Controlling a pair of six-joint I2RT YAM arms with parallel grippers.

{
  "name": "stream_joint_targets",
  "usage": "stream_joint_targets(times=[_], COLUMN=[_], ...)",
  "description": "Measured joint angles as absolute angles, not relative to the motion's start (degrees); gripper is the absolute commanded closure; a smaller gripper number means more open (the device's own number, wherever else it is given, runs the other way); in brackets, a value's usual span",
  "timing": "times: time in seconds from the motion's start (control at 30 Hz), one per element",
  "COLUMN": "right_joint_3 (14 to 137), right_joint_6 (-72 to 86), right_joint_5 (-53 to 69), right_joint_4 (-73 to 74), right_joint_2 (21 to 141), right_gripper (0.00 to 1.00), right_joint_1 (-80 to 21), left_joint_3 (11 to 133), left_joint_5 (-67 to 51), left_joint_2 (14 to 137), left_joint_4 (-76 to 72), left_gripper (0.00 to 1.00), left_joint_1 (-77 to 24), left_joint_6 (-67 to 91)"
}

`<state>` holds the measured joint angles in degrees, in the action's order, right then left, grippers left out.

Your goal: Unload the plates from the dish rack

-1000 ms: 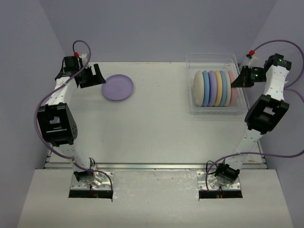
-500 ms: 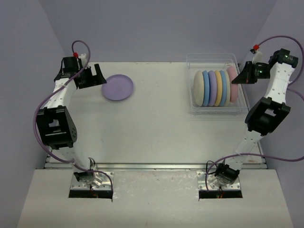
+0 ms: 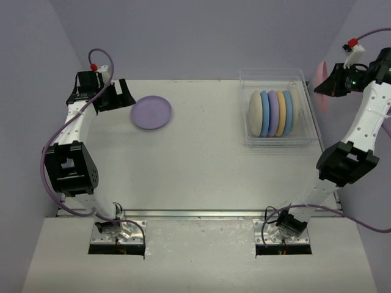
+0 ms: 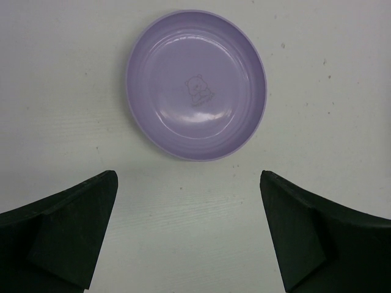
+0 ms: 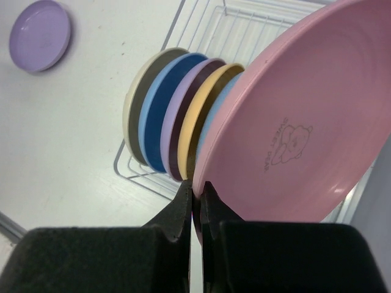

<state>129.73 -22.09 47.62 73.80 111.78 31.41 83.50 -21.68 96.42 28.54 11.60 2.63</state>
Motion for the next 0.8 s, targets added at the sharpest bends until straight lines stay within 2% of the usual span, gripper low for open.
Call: stream_joint_targets(times=[0.23,0.33,0.47,0.57,0.8], right_joint_3=[128.7,119.4,104.2,93.1,78.6], right_joint_6=[-25.1,-28.3,-34.8,-40.9,-54.9], right_joint_5=[46.3,43.8,37.4,31.0,13.9], right_joint_4=[70.8,66.9,58.6,51.3,40.6], right_joint_2=[108.4,101.8,88.8,78.2,66.9], right_gripper=[1.0,1.0,1.0,1.0,1.0], right_joint_1=[31.2,28.3,15.6,1.2,-25.5], left_joint_3=[83.5,83.5,83.5,83.5,84.9], left_joint_5=[-23.0,-25.6,-28.7,-29.8,-29.8], left_joint_2=[95.3,93.0,88.7,85.2,80.7], left_joint_4=[29.1,29.3,29.3,29.4,33.1], left_gripper=[0.0,0.0,0.0,0.0,0.02], left_joint_1=[11.6,11.6,11.3,10.9,6.4], left_joint_6=[2.9,3.7,4.8,4.9,0.5])
